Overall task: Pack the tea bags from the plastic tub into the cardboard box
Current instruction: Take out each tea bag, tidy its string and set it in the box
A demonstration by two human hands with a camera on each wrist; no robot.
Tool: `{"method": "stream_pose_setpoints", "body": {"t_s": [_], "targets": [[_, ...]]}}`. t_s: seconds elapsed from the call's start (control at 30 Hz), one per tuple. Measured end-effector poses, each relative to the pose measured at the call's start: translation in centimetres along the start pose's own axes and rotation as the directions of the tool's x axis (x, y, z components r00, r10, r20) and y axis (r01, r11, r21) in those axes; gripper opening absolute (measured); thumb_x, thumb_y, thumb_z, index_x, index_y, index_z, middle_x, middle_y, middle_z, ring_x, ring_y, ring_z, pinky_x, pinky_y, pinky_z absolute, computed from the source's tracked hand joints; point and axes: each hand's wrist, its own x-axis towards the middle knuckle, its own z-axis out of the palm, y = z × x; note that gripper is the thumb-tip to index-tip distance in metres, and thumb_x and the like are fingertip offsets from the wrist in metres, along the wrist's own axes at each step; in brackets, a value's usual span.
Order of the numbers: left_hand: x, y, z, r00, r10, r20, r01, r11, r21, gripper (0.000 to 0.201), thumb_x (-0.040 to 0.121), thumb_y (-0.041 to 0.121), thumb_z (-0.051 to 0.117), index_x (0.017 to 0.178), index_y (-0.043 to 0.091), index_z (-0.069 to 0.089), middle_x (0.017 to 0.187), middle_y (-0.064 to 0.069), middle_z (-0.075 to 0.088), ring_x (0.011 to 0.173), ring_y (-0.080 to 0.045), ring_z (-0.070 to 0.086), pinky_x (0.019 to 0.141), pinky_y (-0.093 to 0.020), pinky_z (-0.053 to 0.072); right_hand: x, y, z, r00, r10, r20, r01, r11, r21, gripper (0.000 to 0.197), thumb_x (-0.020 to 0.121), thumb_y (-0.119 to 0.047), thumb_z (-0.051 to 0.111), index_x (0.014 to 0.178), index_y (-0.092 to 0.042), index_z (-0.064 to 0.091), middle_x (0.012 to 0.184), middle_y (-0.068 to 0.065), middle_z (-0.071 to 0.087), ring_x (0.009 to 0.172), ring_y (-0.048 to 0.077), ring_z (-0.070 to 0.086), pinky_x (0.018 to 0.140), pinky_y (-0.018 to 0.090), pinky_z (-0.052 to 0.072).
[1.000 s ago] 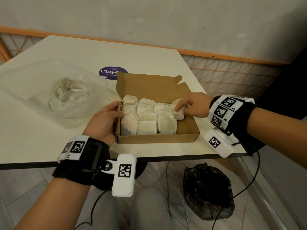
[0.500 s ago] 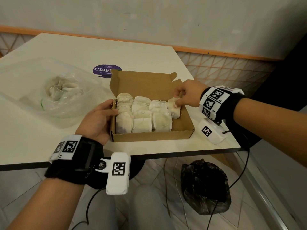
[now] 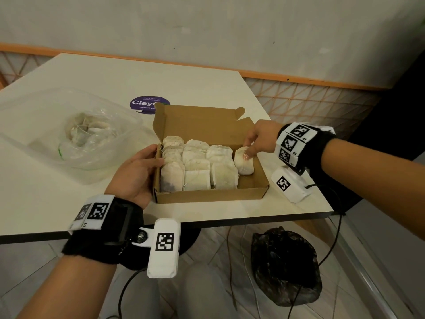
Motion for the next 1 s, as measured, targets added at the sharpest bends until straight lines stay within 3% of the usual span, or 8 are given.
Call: {"method": "stream_pose_setpoints", "body": {"t_s": [0.13,0.27,0.47,0.6,0.73,0.83,0.93,1.0], "targets": [[0.0,0.0,0.0,1.000,0.006,-0.014,-0.006,1.000,-0.009,0.037,0.091,-0.008,0.040,0.113,0.012,0.062,0.093,-0.001,0.071,0.083,-0.015,0.069,0.064,-0.025,0.058,0.5,0.4,0.1,0.999,0.001,-0.046,0.000,1.000,0.012,0.030,0.071,-0.028,0.078,0.096,-0.015,0.069,0.070,-0.014,0.051,0.081,0.012,0.051,0.067,0.024,0.038],[0.1,-0.1,0.0,1.000,-0.001,-0.023,0.001,1.000,-0.010,0.041,0.091,-0.007,0.040,0.124,0.011,0.057,0.100,-0.002,0.068,0.087,-0.016,0.067,0.064,-0.025,0.057,-0.9,0.7,-0.3,0.983,-0.021,-0.182,0.033,0.998,0.061,0.024,0.070,-0.022,0.078,0.086,-0.016,0.061,0.066,-0.011,0.048,0.065,0.009,0.045,0.054,0.022,0.031],[0.3,-0.2,-0.1,0.999,-0.016,-0.041,0.016,1.000,-0.005,0.047,0.090,-0.007,0.041,0.132,0.009,0.053,0.125,-0.011,0.062,0.110,-0.027,0.062,0.080,-0.035,0.056,-2.7,1.1,0.5,0.999,-0.031,0.024,0.032,0.999,-0.023,0.005,0.078,-0.030,0.070,0.083,-0.030,0.072,0.075,-0.006,0.059,0.070,0.008,0.049,0.060,0.021,0.036],[0.2,-0.3,-0.2,1.000,-0.008,-0.029,0.007,1.000,-0.006,0.046,0.090,-0.007,0.041,0.133,0.006,0.052,0.126,-0.013,0.061,0.111,-0.029,0.062,0.085,-0.037,0.054,-1.8,1.0,0.8,0.998,-0.058,-0.030,0.056,0.997,-0.060,0.016,0.086,-0.030,0.061,0.096,-0.027,0.073,0.064,-0.007,0.050,0.060,0.009,0.044,0.054,0.019,0.032],[0.1,-0.1,-0.2,1.000,0.003,-0.019,-0.004,1.000,-0.019,0.044,0.090,-0.008,0.040,0.129,0.007,0.055,0.119,-0.011,0.064,0.106,-0.027,0.064,0.084,-0.037,0.056,-1.6,1.7,0.0,0.992,-0.078,-0.101,0.084,0.995,0.062,0.014,0.085,-0.028,0.062,0.093,-0.026,0.074,0.091,0.000,0.062,0.086,0.013,0.052,0.066,0.018,0.037],[0.1,-0.3,0.0,1.000,0.015,-0.019,-0.015,1.000,-0.010,0.043,0.090,-0.008,0.039,0.127,0.005,0.056,0.112,-0.010,0.065,0.101,-0.026,0.064,0.084,-0.036,0.055,-1.5,2.0,0.2,0.990,-0.079,-0.115,0.087,0.994,0.066,0.015,0.086,-0.026,0.061,0.093,-0.025,0.074,0.088,-0.006,0.064,0.088,0.011,0.051,0.064,0.012,0.034],[0.3,-0.4,-0.1,1.000,0.005,-0.030,-0.005,1.000,-0.008,0.044,0.089,-0.008,0.040,0.128,0.005,0.055,0.120,-0.013,0.063,0.109,-0.030,0.062,0.084,-0.037,0.055,-1.3,1.6,0.7,0.993,-0.075,-0.087,0.074,0.997,-0.011,0.022,0.089,-0.025,0.055,0.102,-0.021,0.073,0.071,-0.011,0.051,0.084,0.013,0.050,0.062,0.018,0.035],[0.3,-0.3,-0.2,0.999,-0.001,-0.048,0.001,1.000,-0.001,0.044,0.089,-0.008,0.041,0.129,0.005,0.055,0.122,-0.014,0.063,0.109,-0.030,0.062,0.080,-0.035,0.057,-1.4,1.4,0.3,0.994,-0.071,-0.079,0.072,0.997,0.010,0.023,0.090,-0.024,0.054,0.105,-0.023,0.071,0.082,-0.006,0.059,0.087,0.013,0.050,0.074,0.023,0.035]]}}
